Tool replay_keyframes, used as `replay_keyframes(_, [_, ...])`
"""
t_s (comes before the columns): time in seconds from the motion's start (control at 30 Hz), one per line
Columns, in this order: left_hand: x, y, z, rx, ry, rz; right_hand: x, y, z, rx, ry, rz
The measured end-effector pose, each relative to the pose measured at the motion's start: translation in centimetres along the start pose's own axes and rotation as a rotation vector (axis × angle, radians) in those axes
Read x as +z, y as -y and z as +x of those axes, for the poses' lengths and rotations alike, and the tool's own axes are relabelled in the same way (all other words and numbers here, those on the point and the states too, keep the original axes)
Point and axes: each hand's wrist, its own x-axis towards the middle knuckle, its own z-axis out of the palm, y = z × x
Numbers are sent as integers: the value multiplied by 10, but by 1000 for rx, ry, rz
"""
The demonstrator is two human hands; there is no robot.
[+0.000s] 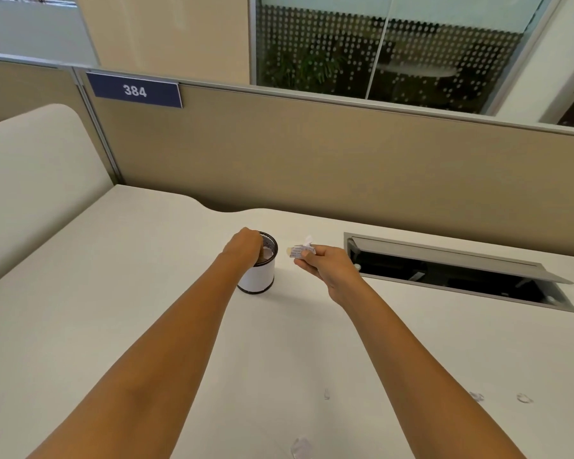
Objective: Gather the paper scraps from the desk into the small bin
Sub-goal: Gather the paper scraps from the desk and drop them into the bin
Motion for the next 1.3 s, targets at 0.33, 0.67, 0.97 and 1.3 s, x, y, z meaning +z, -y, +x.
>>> replay_keyframes(0.33, [-29,4,-16,110,-206,-386,27,9,7,-43,38,-78])
replay_keyframes(0.67, [-24,17,-25,-29,-95,-916,50,18,16,-101,4,-347])
replay_keyframes(0.97, [-19,21,-16,-39,-328,-375,78,30,27,-252,-31,-1027])
replay_keyframes(1.3, [-2,23,-21,4,-403,-153,93,18,22,-392,-58,-1364])
